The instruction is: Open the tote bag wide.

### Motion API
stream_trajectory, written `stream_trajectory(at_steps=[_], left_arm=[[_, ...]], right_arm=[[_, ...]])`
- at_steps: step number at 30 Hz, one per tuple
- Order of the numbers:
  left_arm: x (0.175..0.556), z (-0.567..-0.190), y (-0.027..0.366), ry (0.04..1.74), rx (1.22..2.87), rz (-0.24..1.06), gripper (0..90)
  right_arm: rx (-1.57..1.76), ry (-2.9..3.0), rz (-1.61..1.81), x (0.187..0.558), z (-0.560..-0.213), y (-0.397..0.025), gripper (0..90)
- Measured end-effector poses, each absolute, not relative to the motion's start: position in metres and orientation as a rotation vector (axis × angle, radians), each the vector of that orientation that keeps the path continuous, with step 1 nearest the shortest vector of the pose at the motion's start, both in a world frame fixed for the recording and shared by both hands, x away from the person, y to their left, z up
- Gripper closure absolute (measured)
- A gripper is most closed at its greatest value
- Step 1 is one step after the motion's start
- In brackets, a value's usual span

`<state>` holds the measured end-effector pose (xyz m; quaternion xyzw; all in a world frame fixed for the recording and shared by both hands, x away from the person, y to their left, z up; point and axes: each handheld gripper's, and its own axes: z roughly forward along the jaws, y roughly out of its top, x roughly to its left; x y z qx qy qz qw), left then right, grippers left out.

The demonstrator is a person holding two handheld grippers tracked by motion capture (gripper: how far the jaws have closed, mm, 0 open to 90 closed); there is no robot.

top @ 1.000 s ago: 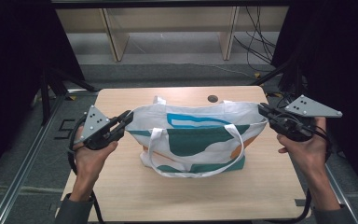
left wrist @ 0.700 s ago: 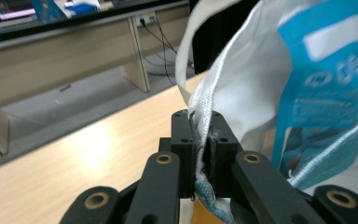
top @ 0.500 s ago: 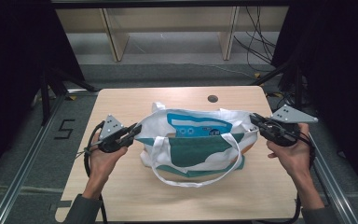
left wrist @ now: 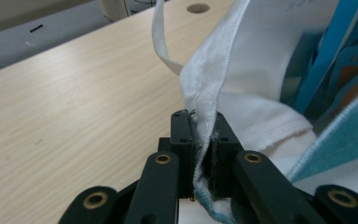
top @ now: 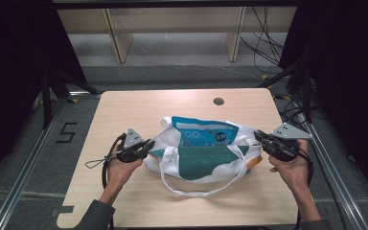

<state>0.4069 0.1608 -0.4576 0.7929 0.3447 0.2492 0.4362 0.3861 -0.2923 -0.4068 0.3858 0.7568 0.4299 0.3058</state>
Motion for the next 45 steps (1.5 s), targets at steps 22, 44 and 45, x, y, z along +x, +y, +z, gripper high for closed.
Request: stream_trajectory(at_steps=[22, 44, 45], left_arm=[[0.412, -0.503, 0.147, 0.915, 2.109, 0.513, 81.9], [0.366, -0.412, 0.157, 0.874, 1.882, 0.412, 55.7], [0.364, -0.412, 0.152, 0.848, 1.893, 0.389, 56.6]], right_arm=[[1.076, 2.227, 0.924, 0.403, -0.485, -0.282, 84.8], [1.021, 2.16, 1.392, 0.35, -0.387, -0.274, 59.7], [1.02, 2.2, 1.394, 0.349, -0.387, -0.269, 58.1]])
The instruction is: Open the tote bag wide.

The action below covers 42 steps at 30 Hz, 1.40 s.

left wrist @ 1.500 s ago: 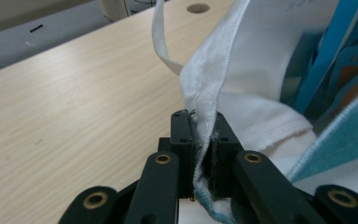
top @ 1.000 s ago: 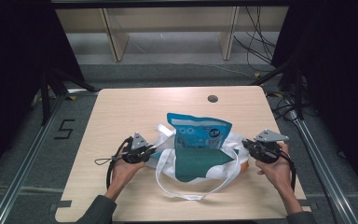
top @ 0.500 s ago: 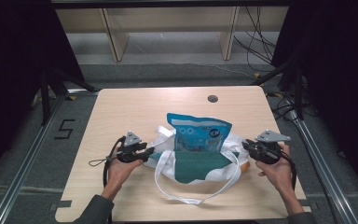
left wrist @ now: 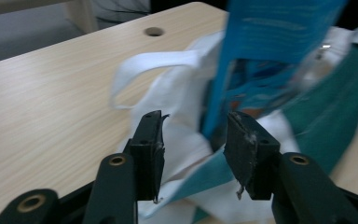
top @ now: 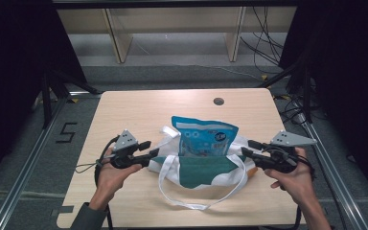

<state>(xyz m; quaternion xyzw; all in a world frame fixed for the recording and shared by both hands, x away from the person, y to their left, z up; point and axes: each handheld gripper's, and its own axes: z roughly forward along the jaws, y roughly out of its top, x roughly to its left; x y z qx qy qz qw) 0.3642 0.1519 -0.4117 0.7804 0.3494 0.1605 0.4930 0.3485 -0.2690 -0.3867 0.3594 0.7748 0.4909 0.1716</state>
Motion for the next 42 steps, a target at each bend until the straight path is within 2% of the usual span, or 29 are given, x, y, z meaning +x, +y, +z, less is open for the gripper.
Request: stream_trajectory(at_steps=[3, 6, 9, 11, 12, 13, 19, 26, 31, 35, 37, 42], left_arm=[[0.365, -0.415, 0.137, 0.797, 1.907, 0.353, 55.9], [0.369, -0.422, 0.125, 0.776, 1.912, 0.307, 55.4], [0.371, -0.435, 0.116, 0.758, 1.912, 0.238, 63.6], [0.371, -0.446, 0.113, 0.719, 1.97, 0.273, 67.8], [0.371, -0.449, 0.112, 0.716, 1.987, 0.27, 68.9], [0.369, -0.454, 0.11, 0.744, 1.971, 0.256, 70.1], [0.368, -0.486, 0.097, 0.719, 2.133, 0.253, 71.7], [0.374, -0.505, 0.089, 0.731, 2.178, 0.262, 73.1], [0.371, -0.494, 0.092, 0.743, 2.157, 0.275, 71.7], [0.369, -0.469, 0.102, 0.733, 2.059, 0.288, 62.2], [0.371, -0.456, 0.108, 0.725, 2.021, 0.301, 60.1], [0.383, -0.427, 0.127, 0.77, 1.937, 0.437, 59.0]], right_arm=[[0.989, 2.263, 1.387, 0.347, -0.387, -0.256, 54.1], [0.963, 2.324, 1.343, 0.349, -0.394, -0.249, 54.0], [0.962, 2.385, 1.279, 0.35, -0.404, -0.246, 66.2], [0.905, 2.437, 1.226, 0.349, -0.409, -0.246, 76.1], [0.872, 2.475, 1.193, 0.348, -0.412, -0.245, 78.3], [0.85, 2.488, 1.185, 0.347, -0.415, -0.244, 79.0], [0.833, 2.625, 0.954, 0.352, -0.454, -0.229, 81.1], [0.862, 2.616, 0.852, 0.357, -0.485, -0.218, 82.1], [0.87, 2.606, 0.865, 0.356, -0.482, -0.22, 80.0], [0.861, 2.561, 1.025, 0.354, -0.457, -0.231, 69.6], [0.865, 2.515, 1.115, 0.355, -0.441, -0.24, 66.2], [0.895, 2.357, 1.212, 0.361, -0.413, -0.255, 63.2]])
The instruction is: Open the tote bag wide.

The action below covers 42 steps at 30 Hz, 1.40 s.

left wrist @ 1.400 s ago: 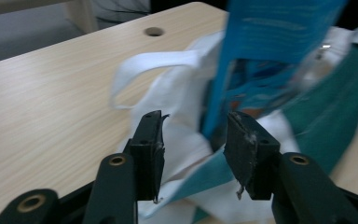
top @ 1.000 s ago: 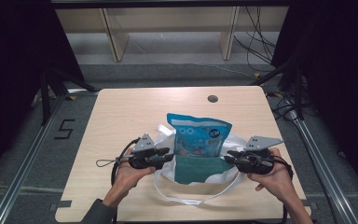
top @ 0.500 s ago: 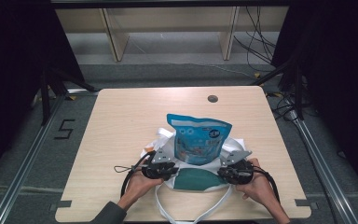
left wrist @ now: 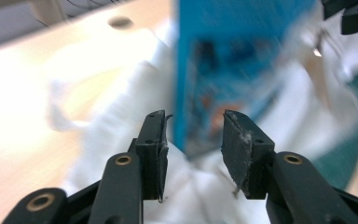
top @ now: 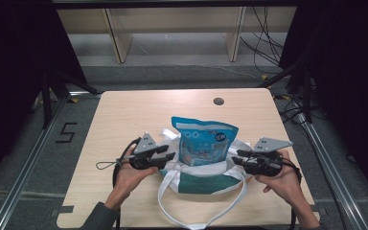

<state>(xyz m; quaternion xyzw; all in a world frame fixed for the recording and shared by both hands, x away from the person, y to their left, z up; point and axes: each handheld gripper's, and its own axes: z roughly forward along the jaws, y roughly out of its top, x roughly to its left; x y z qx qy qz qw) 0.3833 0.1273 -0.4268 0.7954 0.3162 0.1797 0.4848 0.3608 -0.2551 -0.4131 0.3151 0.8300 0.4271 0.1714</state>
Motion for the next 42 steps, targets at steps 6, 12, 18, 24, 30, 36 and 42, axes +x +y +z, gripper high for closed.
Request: stream_trajectory(at_steps=[6, 12, 18, 24, 30, 36, 42], left_arm=[[0.416, -0.429, 0.128, 0.793, 2.035, 0.538, 50.4], [0.45, -0.438, 0.122, 0.832, 2.001, 0.495, 81.6], [0.488, -0.459, 0.119, 0.962, 1.991, 0.435, 85.0], [0.504, -0.508, 0.119, 1.052, 2.072, 0.335, 84.4], [0.5, -0.507, 0.126, 1.093, 2.003, 0.313, 76.3], [0.476, -0.473, 0.134, 1.082, 1.866, 0.368, 56.2], [0.431, -0.443, 0.136, 0.924, 1.886, 0.35, 65.2]], right_arm=[[0.966, 2.239, 1.092, 0.396, -0.407, -0.275, 57.7], [0.924, 2.416, 1.031, 0.424, -0.431, -0.263, 85.6], [0.926, 2.335, 0.989, 0.441, -0.437, -0.26, 88.7], [0.979, 2.391, 0.881, 0.455, -0.473, -0.258, 88.8], [1.038, 2.378, 0.9, 0.454, -0.478, -0.258, 86.5], [1.099, 2.246, 1.016, 0.443, -0.451, -0.269, 64.2], [1.062, 2.252, 1.229, 0.395, -0.41, -0.274, 61.8]])
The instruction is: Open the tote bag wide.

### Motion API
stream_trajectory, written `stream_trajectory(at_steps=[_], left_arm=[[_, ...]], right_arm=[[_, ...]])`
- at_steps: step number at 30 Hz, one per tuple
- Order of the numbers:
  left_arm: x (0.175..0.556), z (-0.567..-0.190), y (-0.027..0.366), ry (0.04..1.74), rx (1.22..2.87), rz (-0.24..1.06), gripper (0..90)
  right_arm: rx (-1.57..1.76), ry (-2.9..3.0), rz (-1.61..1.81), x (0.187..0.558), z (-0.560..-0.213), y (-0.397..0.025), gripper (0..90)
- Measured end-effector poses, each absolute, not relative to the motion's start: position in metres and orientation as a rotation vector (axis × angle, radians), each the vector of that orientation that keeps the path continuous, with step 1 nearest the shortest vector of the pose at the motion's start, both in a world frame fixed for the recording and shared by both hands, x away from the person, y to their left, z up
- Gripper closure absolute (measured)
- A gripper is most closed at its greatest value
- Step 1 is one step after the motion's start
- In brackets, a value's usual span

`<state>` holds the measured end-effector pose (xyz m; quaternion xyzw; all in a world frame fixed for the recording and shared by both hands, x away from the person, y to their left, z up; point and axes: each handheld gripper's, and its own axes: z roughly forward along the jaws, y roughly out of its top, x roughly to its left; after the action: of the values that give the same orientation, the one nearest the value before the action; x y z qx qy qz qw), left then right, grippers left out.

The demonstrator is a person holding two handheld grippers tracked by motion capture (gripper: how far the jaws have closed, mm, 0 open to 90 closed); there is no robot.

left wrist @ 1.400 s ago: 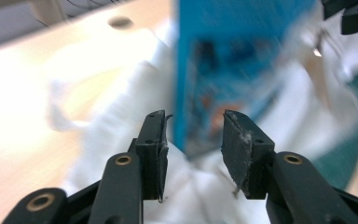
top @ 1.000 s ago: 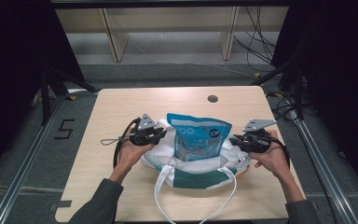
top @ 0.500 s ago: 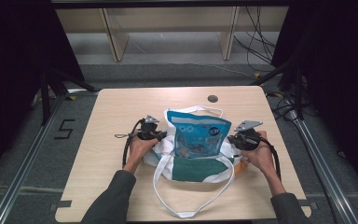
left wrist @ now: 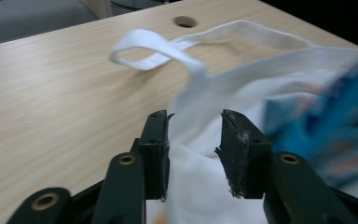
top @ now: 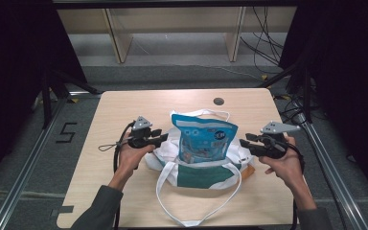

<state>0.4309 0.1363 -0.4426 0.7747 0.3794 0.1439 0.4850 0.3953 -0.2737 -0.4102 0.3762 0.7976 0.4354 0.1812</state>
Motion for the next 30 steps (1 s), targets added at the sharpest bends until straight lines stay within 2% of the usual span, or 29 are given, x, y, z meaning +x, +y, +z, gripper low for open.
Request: stream_trajectory(at_steps=[3, 8, 11, 13, 15, 18, 21, 30], left_arm=[[0.407, -0.442, 0.133, 0.854, 1.925, 0.336, 68.2], [0.394, -0.448, 0.129, 0.818, 1.926, 0.27, 68.8], [0.389, -0.46, 0.123, 0.798, 1.974, 0.265, 72.6], [0.386, -0.468, 0.121, 0.789, 2.012, 0.271, 76.0], [0.383, -0.479, 0.121, 0.797, 2.085, 0.328, 80.5], [0.383, -0.493, 0.121, 0.814, 2.124, 0.339, 86.2], [0.387, -0.507, 0.119, 0.791, 2.183, 0.358, 87.6], [0.386, -0.51, 0.115, 0.824, 2.173, 0.368, 88.6]], right_arm=[[1.006, 2.358, 1.224, 0.372, -0.412, -0.262, 58.1], [0.894, 2.441, 1.261, 0.362, -0.42, -0.248, 54.4], [0.832, 2.516, 1.232, 0.361, -0.427, -0.239, 66.1], [0.781, 2.584, 1.143, 0.358, -0.436, -0.232, 77.9], [0.783, 2.6, 1.066, 0.358, -0.446, -0.229, 80.5], [0.786, 2.637, 0.959, 0.362, -0.466, -0.225, 82.1], [0.806, 2.647, 0.904, 0.364, -0.481, -0.219, 82.5], [0.81, 2.595, 0.895, 0.365, -0.486, -0.217, 82.4]])
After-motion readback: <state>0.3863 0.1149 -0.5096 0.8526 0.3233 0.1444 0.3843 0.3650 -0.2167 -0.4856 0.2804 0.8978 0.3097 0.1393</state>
